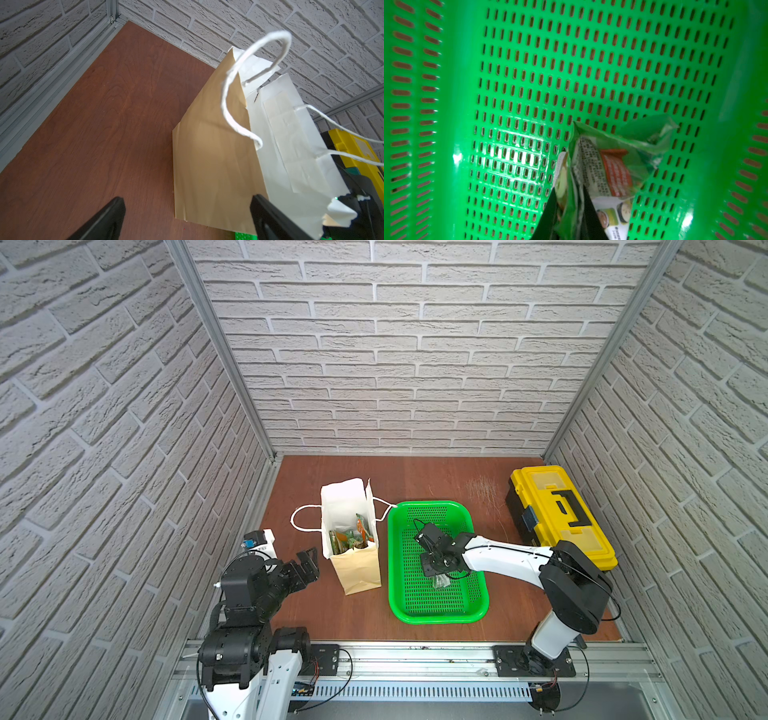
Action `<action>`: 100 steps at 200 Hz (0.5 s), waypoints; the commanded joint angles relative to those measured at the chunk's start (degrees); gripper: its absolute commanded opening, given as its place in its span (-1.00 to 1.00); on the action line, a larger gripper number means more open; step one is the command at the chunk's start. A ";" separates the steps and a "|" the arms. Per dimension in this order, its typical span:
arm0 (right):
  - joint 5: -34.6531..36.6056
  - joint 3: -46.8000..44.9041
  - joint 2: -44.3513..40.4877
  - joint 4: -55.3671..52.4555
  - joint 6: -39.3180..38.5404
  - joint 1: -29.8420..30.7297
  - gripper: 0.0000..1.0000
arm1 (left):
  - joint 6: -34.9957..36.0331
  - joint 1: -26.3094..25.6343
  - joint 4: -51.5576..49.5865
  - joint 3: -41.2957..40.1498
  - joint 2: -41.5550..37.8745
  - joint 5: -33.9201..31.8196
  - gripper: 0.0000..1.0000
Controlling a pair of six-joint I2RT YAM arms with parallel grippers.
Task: Place the condiment packets inside the bag
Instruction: Pick up the condiment packet from the storage box.
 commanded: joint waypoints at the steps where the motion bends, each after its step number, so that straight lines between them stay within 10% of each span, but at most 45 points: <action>1: 0.13 2.47 -5.05 -0.90 -1.61 0.14 -0.82 | 0.26 -0.28 2.21 -0.47 -0.29 -0.13 0.97; 100: -8.73 26.64 -19.19 -1.54 -9.25 2.75 -0.80 | 0.26 -0.28 2.28 -0.49 -0.28 0.02 0.97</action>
